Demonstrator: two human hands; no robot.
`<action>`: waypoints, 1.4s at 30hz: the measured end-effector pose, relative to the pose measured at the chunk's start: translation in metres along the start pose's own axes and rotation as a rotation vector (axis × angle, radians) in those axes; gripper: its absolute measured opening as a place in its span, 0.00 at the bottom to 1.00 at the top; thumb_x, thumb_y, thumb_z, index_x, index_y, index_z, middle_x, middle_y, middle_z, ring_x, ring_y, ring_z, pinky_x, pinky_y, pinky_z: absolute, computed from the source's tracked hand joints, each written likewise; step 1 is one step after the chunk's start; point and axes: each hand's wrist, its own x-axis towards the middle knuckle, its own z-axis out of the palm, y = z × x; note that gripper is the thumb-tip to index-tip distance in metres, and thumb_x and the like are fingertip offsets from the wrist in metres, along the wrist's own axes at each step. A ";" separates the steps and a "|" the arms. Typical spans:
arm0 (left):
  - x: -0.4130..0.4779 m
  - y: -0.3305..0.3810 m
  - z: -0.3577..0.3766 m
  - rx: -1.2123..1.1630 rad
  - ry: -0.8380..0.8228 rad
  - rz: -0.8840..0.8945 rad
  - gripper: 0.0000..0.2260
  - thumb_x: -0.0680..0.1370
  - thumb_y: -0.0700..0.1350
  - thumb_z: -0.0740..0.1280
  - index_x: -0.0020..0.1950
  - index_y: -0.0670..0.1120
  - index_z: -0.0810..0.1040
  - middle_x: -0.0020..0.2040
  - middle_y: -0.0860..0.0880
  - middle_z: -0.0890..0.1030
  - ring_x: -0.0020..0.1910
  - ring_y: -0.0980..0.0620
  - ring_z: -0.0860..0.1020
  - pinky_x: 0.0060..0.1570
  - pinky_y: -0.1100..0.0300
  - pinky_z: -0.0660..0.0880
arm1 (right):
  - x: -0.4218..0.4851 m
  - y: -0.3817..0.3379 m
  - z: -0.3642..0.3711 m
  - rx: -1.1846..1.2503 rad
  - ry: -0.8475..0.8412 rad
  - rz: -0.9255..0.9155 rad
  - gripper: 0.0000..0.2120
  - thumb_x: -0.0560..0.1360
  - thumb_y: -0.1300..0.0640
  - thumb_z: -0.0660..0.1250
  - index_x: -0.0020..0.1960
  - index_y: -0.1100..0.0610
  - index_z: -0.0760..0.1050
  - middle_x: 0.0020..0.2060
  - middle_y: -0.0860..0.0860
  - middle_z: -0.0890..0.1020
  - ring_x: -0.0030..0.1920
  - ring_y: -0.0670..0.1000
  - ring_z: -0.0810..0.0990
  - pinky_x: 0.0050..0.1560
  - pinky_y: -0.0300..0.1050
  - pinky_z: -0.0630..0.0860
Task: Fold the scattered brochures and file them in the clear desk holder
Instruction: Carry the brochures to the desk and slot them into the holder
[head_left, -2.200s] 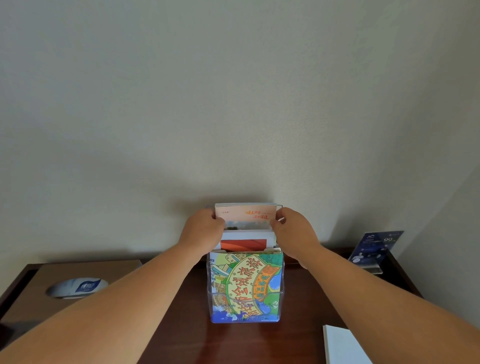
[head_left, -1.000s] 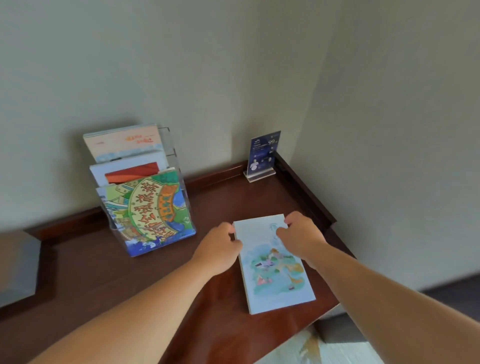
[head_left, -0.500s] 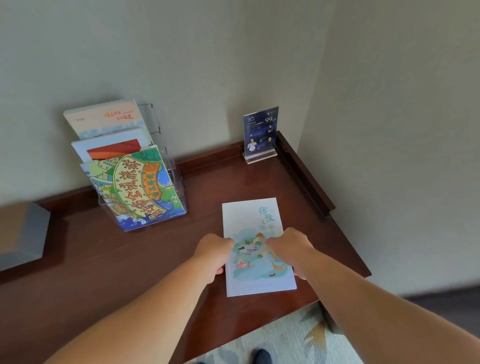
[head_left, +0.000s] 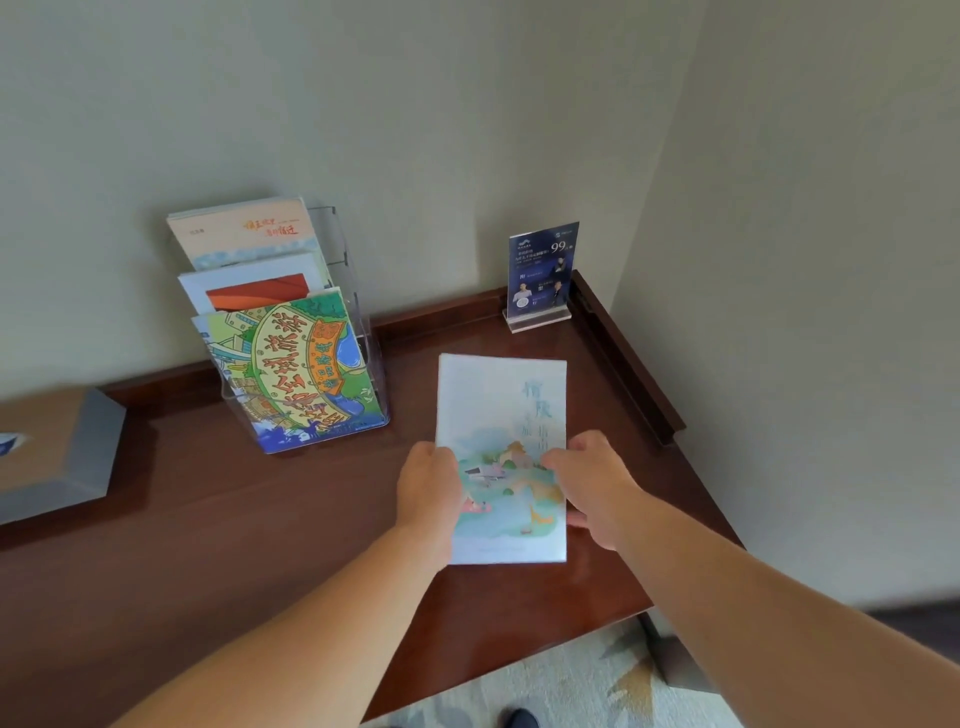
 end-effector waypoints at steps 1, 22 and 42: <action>-0.001 0.005 -0.004 -0.078 -0.004 0.031 0.08 0.74 0.35 0.54 0.40 0.44 0.70 0.39 0.47 0.72 0.34 0.49 0.69 0.29 0.65 0.69 | -0.001 -0.007 0.002 0.004 0.026 -0.097 0.10 0.76 0.60 0.64 0.53 0.48 0.67 0.48 0.49 0.81 0.44 0.50 0.83 0.39 0.49 0.83; 0.001 0.021 -0.050 -0.105 -0.173 0.218 0.22 0.74 0.33 0.58 0.56 0.60 0.75 0.55 0.51 0.82 0.58 0.47 0.79 0.61 0.41 0.74 | -0.013 -0.019 0.032 -0.234 0.071 -0.598 0.09 0.80 0.56 0.64 0.54 0.41 0.69 0.46 0.36 0.79 0.47 0.43 0.81 0.40 0.38 0.79; 0.032 0.277 -0.206 0.041 -0.050 0.790 0.12 0.79 0.40 0.62 0.61 0.50 0.73 0.57 0.47 0.80 0.55 0.45 0.79 0.57 0.41 0.76 | -0.089 -0.296 0.124 -0.176 0.143 -1.084 0.05 0.78 0.55 0.67 0.53 0.49 0.73 0.46 0.45 0.81 0.46 0.50 0.81 0.45 0.48 0.78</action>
